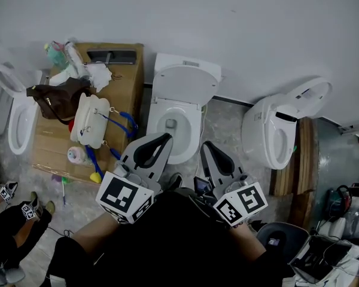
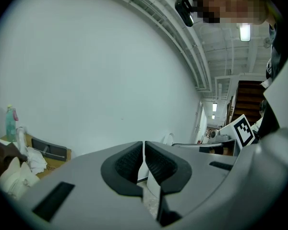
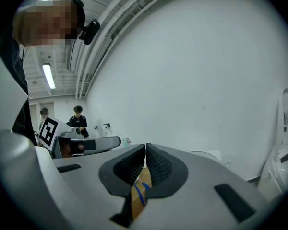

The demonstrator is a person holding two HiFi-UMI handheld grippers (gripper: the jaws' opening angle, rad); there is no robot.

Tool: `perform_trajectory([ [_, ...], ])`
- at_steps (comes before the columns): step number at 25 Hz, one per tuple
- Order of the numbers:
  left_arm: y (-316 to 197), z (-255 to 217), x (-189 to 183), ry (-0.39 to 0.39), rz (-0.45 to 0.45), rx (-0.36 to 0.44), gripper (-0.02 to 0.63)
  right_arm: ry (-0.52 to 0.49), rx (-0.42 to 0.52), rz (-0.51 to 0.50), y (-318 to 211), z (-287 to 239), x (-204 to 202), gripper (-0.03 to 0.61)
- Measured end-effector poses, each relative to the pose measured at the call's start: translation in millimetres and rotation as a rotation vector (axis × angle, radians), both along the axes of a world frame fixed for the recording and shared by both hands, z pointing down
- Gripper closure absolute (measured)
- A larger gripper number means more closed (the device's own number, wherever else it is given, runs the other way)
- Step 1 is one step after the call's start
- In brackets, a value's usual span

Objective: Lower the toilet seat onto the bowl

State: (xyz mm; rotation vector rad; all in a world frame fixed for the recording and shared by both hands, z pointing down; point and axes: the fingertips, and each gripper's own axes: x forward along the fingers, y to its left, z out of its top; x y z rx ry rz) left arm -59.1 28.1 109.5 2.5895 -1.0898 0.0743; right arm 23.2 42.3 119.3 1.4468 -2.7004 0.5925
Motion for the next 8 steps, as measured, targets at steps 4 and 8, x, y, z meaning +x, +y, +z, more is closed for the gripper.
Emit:
perform_trajectory([
  [4,-3.9,1.8,-0.4,0.003,-0.002,-0.007,0.586,0.000,-0.011,-0.003,-3.6,2.4,-1.4,0.546],
  [8,-5.0,4.2,-1.6,0.004,0.001,-0.014,0.586,-0.003,-0.030,-0.008,-5.0,7.4,-5.0,0.546],
])
